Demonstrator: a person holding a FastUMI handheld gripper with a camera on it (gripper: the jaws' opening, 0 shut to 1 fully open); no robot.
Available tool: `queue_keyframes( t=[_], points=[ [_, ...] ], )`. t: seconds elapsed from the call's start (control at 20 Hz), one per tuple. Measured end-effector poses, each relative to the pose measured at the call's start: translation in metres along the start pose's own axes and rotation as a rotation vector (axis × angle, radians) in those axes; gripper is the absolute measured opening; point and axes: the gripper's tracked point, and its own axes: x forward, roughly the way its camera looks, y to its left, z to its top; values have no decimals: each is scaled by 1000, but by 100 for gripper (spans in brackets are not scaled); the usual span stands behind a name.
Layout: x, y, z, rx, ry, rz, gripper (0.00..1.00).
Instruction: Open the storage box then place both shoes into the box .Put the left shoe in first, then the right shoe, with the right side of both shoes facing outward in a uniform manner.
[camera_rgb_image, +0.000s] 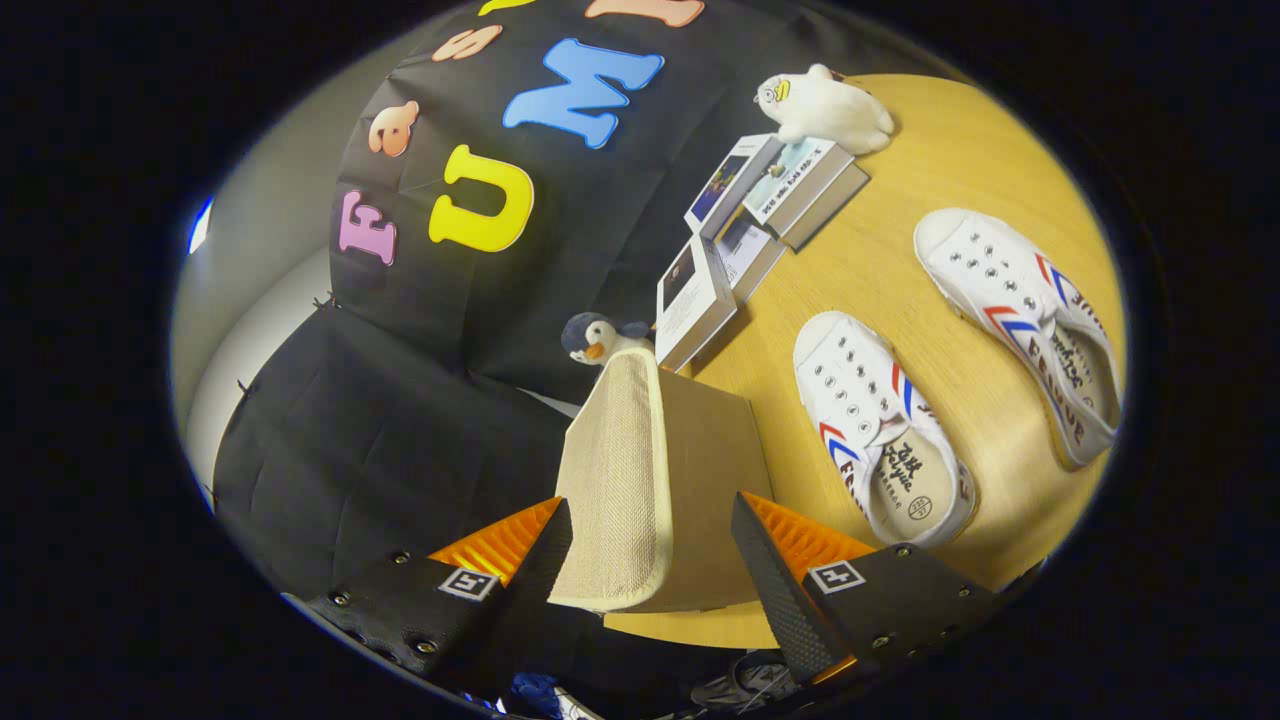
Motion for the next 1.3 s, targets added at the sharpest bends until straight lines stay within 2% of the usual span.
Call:
queue_keyframes(
  t=[0.25,0.3,0.35,0.4,0.5,0.65,0.75,0.8,0.85,1.1,1.3],
  points=[
    [14,4,-17,66,69,27,95],
    [15,5,-16,81,71,33,92],
    [18,8,-20,97,85,47,83],
    [19,11,-22,108,99,56,83],
    [20,16,-29,112,128,79,64],
    [22,14,-27,123,132,61,36],
    [22,19,-31,115,151,66,36],
    [8,18,-14,122,90,63,36],
    [16,26,-12,124,91,87,1],
    [4,68,-9,11,131,122,1],
    [0,120,-6,-134,127,158,1]
  ],
)
